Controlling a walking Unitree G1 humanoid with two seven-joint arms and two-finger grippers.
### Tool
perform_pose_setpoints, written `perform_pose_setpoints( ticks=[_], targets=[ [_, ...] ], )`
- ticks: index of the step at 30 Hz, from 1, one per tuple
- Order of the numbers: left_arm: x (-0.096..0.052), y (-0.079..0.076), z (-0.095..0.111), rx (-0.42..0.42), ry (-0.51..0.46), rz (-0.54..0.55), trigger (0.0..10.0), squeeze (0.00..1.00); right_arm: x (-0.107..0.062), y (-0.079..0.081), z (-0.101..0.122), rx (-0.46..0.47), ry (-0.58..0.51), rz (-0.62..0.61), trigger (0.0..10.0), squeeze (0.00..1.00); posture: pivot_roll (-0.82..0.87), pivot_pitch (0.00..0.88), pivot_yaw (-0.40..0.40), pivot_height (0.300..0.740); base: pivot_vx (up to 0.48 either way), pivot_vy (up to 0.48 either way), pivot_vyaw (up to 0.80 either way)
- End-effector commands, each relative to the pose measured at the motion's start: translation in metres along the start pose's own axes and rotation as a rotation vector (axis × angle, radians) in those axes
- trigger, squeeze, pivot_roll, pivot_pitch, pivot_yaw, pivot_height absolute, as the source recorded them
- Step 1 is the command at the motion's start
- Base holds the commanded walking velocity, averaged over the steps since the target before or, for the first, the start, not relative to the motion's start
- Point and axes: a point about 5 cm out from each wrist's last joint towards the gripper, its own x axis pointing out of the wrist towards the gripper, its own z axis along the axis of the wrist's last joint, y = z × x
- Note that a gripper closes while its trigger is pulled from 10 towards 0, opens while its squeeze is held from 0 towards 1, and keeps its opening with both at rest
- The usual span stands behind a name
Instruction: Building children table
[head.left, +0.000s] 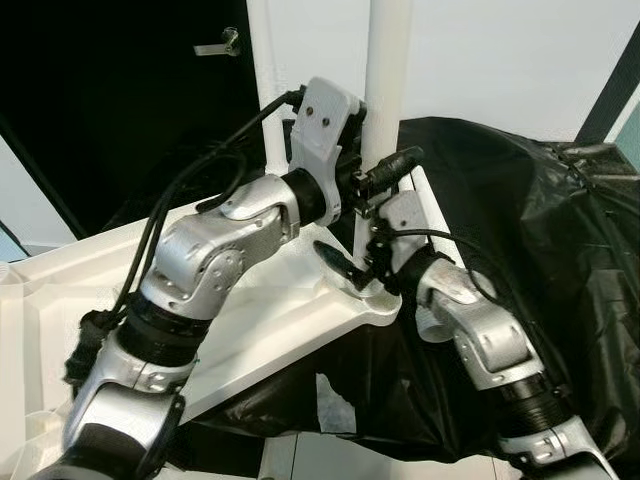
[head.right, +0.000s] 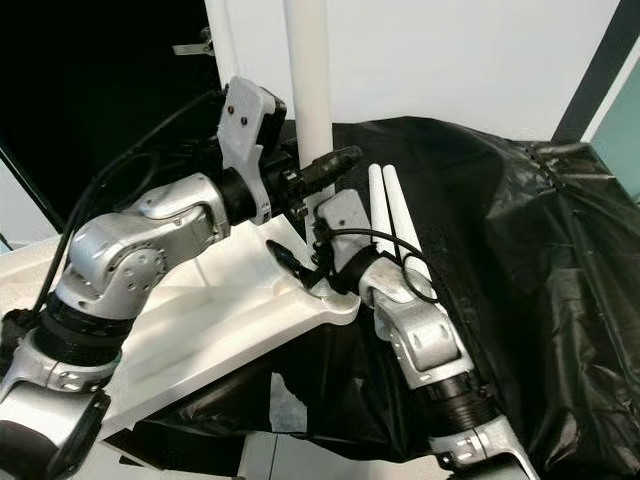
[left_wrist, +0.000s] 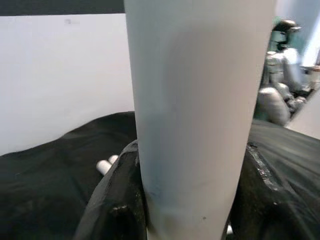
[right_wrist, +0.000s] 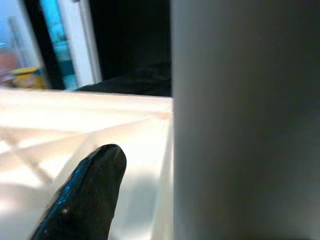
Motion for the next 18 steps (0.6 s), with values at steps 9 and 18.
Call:
perform_pose_setpoints(
  ticks=[9, 18],
  targets=[
    [0.020, -0.005, 0.013, -0.018, -0.060, 0.117, 10.0, 0.00, 0.015, 0.007, -0.005, -0.024, -0.014, -0.259, 10.0, 0.00, 0.06, 0.000, 0.042, 0.740, 0.000, 0.000, 0.00],
    [0.023, -0.007, 0.021, -0.022, -0.083, 0.144, 10.0, 0.00, 0.015, 0.004, -0.020, 0.023, 0.019, -0.329, 10.0, 0.00, 0.06, 0.000, 0.042, 0.740, 0.000, 0.000, 0.00]
  ],
)
